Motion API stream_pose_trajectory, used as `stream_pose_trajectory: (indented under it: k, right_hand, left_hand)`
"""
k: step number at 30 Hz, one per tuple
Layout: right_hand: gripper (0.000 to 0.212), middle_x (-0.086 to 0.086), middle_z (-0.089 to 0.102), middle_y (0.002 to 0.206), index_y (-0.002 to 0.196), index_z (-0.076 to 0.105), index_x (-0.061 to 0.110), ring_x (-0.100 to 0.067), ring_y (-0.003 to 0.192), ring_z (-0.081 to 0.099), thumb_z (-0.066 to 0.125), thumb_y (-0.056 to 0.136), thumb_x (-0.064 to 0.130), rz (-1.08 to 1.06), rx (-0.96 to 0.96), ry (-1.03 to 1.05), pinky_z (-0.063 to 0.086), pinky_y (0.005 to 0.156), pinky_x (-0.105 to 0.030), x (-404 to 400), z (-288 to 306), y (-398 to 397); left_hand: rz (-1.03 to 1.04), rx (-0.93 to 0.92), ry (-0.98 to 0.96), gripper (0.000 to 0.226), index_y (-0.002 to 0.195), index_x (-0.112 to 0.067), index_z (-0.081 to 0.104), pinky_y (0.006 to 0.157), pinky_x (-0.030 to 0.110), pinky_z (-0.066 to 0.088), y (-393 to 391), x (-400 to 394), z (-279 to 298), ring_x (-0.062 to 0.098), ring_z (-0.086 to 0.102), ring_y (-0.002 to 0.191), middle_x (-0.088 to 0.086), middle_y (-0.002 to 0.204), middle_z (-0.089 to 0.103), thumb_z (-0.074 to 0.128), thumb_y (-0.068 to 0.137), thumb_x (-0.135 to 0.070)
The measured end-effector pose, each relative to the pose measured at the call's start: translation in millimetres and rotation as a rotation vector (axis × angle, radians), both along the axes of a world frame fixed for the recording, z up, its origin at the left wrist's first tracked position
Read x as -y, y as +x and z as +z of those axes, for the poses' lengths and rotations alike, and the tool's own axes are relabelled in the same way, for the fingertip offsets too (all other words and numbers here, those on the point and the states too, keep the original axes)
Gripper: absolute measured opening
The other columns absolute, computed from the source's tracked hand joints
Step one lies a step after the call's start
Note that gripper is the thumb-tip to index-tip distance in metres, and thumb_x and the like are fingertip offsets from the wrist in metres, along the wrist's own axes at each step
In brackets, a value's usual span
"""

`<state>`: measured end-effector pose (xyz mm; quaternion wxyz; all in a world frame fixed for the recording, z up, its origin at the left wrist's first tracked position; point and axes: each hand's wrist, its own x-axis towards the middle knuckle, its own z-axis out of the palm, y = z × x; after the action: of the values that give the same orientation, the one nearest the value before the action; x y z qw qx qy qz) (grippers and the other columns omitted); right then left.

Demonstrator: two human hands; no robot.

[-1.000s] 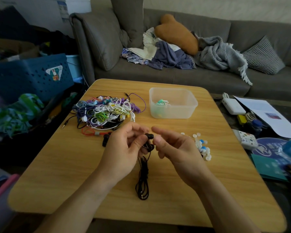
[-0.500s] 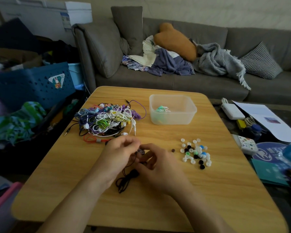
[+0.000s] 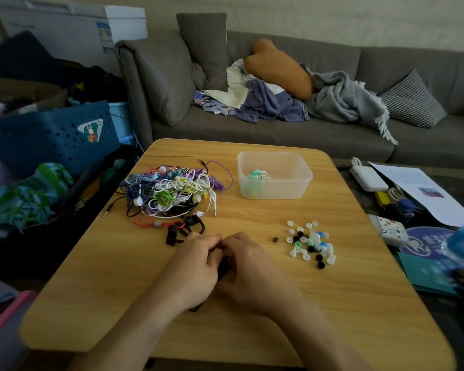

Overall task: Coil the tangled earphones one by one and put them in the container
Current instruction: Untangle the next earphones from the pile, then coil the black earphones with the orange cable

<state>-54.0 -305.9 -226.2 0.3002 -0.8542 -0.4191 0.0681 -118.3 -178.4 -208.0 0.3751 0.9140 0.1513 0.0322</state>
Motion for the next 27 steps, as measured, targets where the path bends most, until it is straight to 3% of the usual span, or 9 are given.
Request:
stream_pose_trajectory:
  k: [3, 6, 10, 14, 16, 20, 24, 27]
  right_hand:
    - [0.058, 0.004, 0.051, 0.111, 0.138, 0.046, 0.033, -0.017, 0.09, 0.057, 0.068, 0.085, 0.03, 0.033, 0.089, 0.014, 0.053, 0.077, -0.033, -6, -5, -3]
    - [0.048, 0.004, 0.05, 0.108, 0.133, 0.055, 0.04, -0.017, 0.086, 0.058, 0.065, 0.088, 0.026, 0.048, 0.106, 0.066, 0.049, 0.071, -0.027, -10, -3, -2]
    - [0.024, 0.007, 0.056, 0.101, 0.114, 0.071, 0.029, -0.01, 0.084, 0.059, 0.068, 0.09, 0.026, -0.028, 0.113, 0.178, 0.048, 0.075, -0.021, -7, -2, 7]
    - [0.018, 0.009, 0.063, 0.093, 0.105, 0.075, 0.022, -0.003, 0.076, 0.058, 0.07, 0.09, 0.03, -0.218, 0.154, 0.268, 0.046, 0.072, -0.015, -2, 11, 27]
    - [0.015, 0.008, 0.067, 0.085, 0.1, 0.076, 0.019, -0.002, 0.069, 0.058, 0.069, 0.091, 0.03, -0.367, 0.175, 0.333, 0.046, 0.066, -0.015, 0, 30, 46]
    - [0.037, -0.004, 0.064, 0.065, 0.076, 0.067, 0.009, -0.016, 0.053, 0.052, 0.06, 0.095, 0.04, -0.573, 0.132, 0.201, 0.044, 0.05, -0.033, -10, 69, 107]
    - [0.043, -0.007, 0.051, 0.057, 0.063, 0.056, 0.001, -0.02, 0.048, 0.046, 0.064, 0.09, 0.034, -0.689, 0.183, 0.001, 0.028, 0.043, -0.026, -31, 91, 161]
    - [0.032, -0.008, 0.058, 0.067, 0.065, 0.054, 0.006, -0.023, 0.057, 0.054, 0.064, 0.086, 0.029, -0.72, 0.114, -0.162, 0.036, 0.047, -0.026, -45, 88, 181]
  left_hand:
    - [0.11, 0.028, -0.177, 0.037, 0.135, -0.027, 0.049, 0.099, 0.024, 0.042, -1, -1, 2, 0.015, 0.052, 0.117, 0.0, 0.13, 0.046, 0.044, 0.101, -0.015]
    - [0.215, 0.06, -0.48, 0.039, 0.125, -0.025, 0.053, 0.087, 0.028, 0.053, -2, -2, 6, 0.009, 0.059, 0.101, -0.004, 0.115, 0.057, 0.045, 0.096, -0.001]
    - [0.265, 0.245, -0.332, 0.022, 0.118, -0.02, 0.059, 0.077, 0.02, 0.048, 2, -5, 8, -0.001, 0.057, 0.093, -0.009, 0.104, 0.061, 0.045, 0.101, -0.017]
    - [0.339, 0.518, -0.136, 0.016, 0.105, -0.016, 0.065, 0.077, 0.03, 0.052, 4, -18, 13, 0.007, 0.06, 0.087, -0.007, 0.094, 0.064, 0.05, 0.099, -0.017]
    - [0.386, 0.561, 0.02, 0.013, 0.1, -0.016, 0.065, 0.077, 0.036, 0.054, 7, -29, 14, 0.013, 0.059, 0.087, -0.009, 0.092, 0.06, 0.055, 0.094, -0.01]
    - [0.372, 0.285, 0.175, 0.02, 0.109, -0.021, 0.061, 0.087, 0.036, 0.052, 13, -52, 4, 0.019, 0.054, 0.105, -0.005, 0.104, 0.054, 0.064, 0.089, -0.017]
    - [0.323, 0.106, 0.229, 0.04, 0.122, -0.023, 0.057, 0.095, 0.032, 0.046, 17, -55, -4, 0.019, 0.045, 0.118, -0.003, 0.12, 0.051, 0.071, 0.085, -0.028]
    - [0.287, 0.104, 0.263, 0.044, 0.125, -0.024, 0.057, 0.097, 0.03, 0.043, 20, -53, -7, 0.017, 0.043, 0.12, -0.004, 0.123, 0.05, 0.072, 0.084, -0.031]
